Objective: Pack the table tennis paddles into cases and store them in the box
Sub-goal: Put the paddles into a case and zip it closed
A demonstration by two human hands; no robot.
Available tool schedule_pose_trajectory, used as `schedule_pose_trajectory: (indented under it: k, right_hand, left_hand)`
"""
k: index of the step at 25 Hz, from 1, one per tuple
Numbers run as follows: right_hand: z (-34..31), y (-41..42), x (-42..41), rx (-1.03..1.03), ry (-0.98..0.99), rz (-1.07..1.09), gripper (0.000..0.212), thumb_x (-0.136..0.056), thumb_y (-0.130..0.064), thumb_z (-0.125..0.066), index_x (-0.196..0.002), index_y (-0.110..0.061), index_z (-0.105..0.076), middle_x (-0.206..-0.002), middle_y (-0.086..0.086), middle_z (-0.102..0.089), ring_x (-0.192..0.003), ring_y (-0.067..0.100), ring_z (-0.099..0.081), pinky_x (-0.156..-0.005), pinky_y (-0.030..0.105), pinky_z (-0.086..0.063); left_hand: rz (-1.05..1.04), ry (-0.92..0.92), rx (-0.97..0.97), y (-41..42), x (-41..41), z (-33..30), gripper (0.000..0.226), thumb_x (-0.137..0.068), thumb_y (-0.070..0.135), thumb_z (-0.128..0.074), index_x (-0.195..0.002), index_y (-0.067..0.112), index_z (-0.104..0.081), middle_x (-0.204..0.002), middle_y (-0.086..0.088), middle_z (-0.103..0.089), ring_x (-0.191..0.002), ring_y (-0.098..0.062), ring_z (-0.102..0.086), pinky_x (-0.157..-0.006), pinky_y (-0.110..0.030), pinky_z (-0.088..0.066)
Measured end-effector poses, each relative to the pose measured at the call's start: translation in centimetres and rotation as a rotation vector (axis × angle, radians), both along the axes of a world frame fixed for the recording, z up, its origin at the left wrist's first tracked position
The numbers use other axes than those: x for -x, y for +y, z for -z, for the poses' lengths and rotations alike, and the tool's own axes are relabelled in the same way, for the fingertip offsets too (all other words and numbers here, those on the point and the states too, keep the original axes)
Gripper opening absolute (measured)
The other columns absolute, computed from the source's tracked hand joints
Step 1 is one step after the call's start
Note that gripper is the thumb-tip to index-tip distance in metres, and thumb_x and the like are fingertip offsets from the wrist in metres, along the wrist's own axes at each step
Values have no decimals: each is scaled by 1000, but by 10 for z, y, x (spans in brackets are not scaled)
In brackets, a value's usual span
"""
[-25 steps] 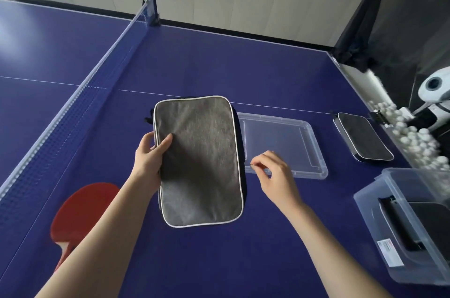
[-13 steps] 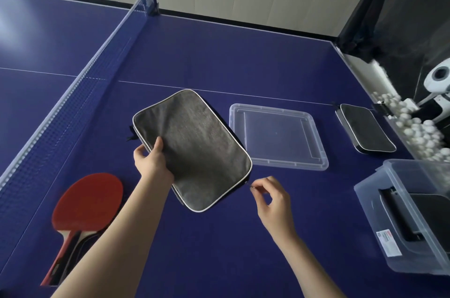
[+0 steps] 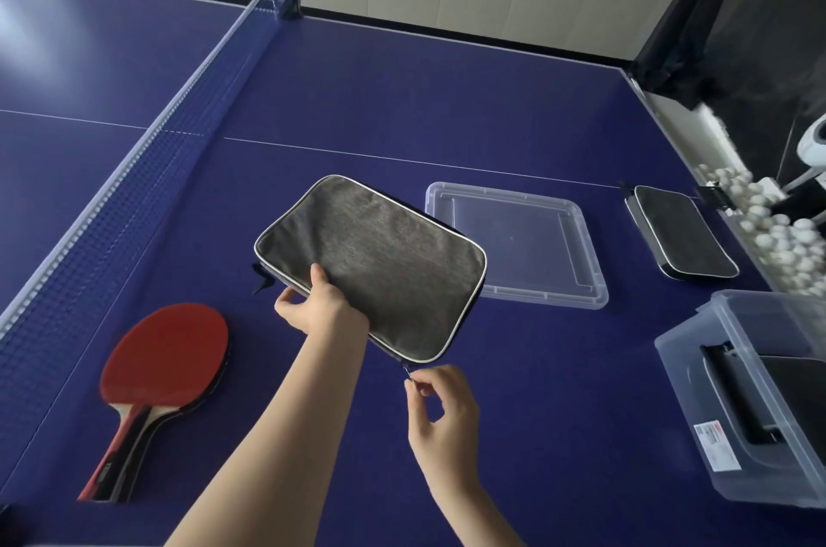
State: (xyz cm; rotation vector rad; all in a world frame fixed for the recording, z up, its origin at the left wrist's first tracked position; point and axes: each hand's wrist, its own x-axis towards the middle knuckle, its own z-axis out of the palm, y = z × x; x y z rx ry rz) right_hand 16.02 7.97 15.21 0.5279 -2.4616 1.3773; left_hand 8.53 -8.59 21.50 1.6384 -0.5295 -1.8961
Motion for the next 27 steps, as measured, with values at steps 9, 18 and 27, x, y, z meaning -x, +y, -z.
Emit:
schedule_pose_trajectory:
  k: [9,18,27]
  right_hand:
    - [-25,46,36,211,-152,158,3,-86,-33,-62,-86,-31,-61,-78,-5,-60,-66,8,-52,-59,19,-44]
    - [-54,73,90,450,-1186,-388,52,-97,-55,-35,-118,-21,-67,-122,0,-67,-115,14,-62,-93,30,-48]
    - [-54,53,61,195,-610,-130,36,-99,-23,-47,-74,3,-52,-59,13,-49,-60,6,-43,-57,30,-36]
  left_hand:
    - [291,125,169,-9,-27,23,34,-85,25,-72,-107,26,-46,-97,-1,-62,-84,-19,-61,-82,-43,-54]
    - [706,231,113,9,-38,36,37,-86,30,-70,-116,14,-57,-100,-2,-70,-84,-17,-67,-70,-33,-56]
    - [1083,-107,581,54,-35,29,81,-79,59,-65,-145,28,-31,-149,3,-33,-134,-16,-36,-109,-39,-35]
